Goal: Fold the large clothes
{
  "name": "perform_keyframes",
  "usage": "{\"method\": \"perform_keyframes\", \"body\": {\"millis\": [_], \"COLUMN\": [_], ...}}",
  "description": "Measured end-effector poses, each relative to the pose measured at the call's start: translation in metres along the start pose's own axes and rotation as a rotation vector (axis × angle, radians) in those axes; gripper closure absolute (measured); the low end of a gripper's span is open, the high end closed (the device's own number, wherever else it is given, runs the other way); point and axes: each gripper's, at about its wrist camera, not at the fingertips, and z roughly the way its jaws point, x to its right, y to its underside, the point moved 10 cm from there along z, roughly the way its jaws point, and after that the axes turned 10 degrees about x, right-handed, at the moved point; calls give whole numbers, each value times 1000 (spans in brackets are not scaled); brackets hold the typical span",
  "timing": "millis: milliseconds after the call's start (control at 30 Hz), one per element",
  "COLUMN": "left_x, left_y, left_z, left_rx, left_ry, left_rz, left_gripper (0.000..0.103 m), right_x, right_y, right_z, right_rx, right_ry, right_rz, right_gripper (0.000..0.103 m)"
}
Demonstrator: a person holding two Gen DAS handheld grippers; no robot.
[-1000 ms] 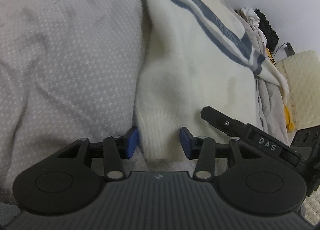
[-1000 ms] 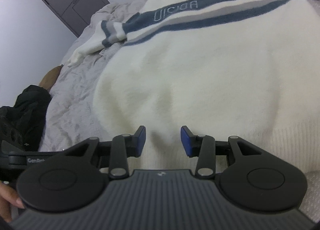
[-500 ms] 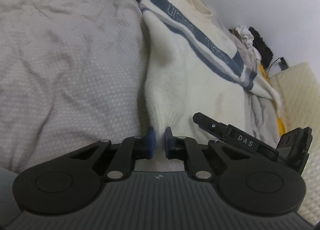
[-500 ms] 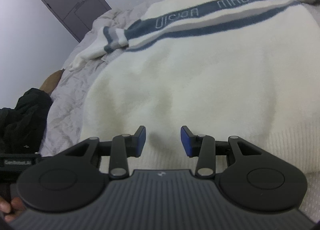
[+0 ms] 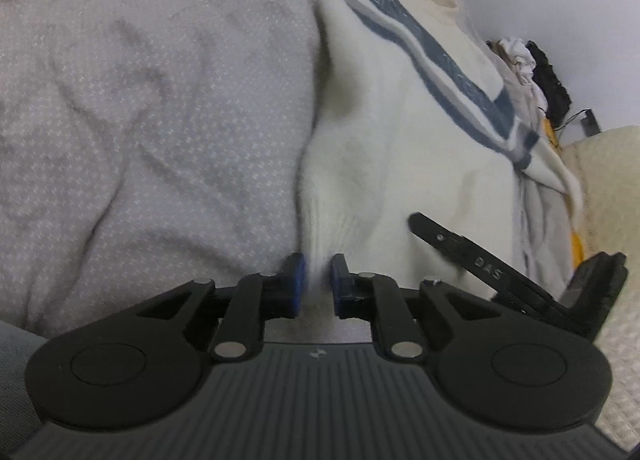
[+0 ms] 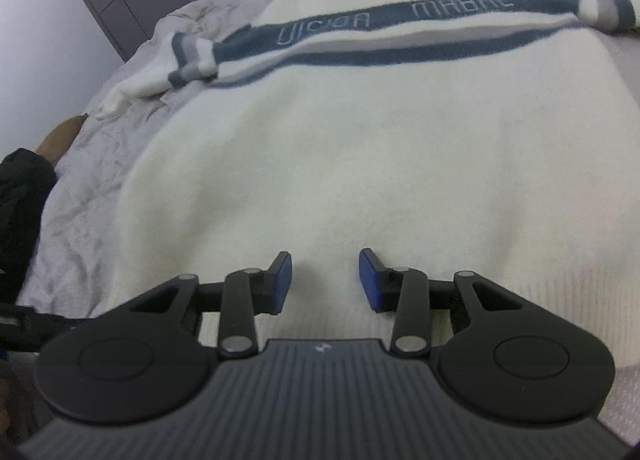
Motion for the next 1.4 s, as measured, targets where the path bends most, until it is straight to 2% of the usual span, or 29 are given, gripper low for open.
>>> {"method": "perform_keyframes", "body": {"millis": [100, 167, 367, 500, 733, 867, 967, 1067, 1200, 1300, 1367, 1400], "left_x": [4, 13, 56, 89, 153, 173, 168, 155, 139, 120, 107, 101], "left_y": [-5, -11, -39, -56, -76, -79, -79, -76, -75, -76, -77, -78], "left_z": [-10, -18, -42, -40, -24, -6, 14, 36, 58, 76, 88, 94], "left_rx": [38, 70, 216, 268, 328, 362, 380, 363, 382, 341, 318, 304], "left_ry": [-6, 6, -4, 4, 73, 93, 111, 105, 40, 12, -21, -44], "left_rz": [31, 63, 252, 350, 448, 505, 507, 486, 539, 501, 478, 470], "left_gripper": [73, 71, 60, 60, 60, 60, 59, 59, 59, 59, 59, 59], "right_x": [0, 2, 9, 14, 29, 36, 43, 45, 52, 66, 80, 89], "right_y": [-4, -7, -25, -41, -73, -84, -90, -93, -98, -101, -103, -105], "right_z": [-2, -6, -27, -44, -78, -94, -95, -98, -93, -87, -85, -84], "right_rx": [17, 32, 121, 194, 325, 377, 393, 400, 396, 385, 384, 386], "right_ry": [5, 12, 43, 62, 109, 125, 124, 113, 121, 144, 168, 183], "right_rz": [7, 12, 18, 8, -16, -29, -9, -13, -2, 31, 73, 101], "right_gripper": [62, 62, 61, 61, 61, 61, 61, 61, 61, 60, 50, 38]}}
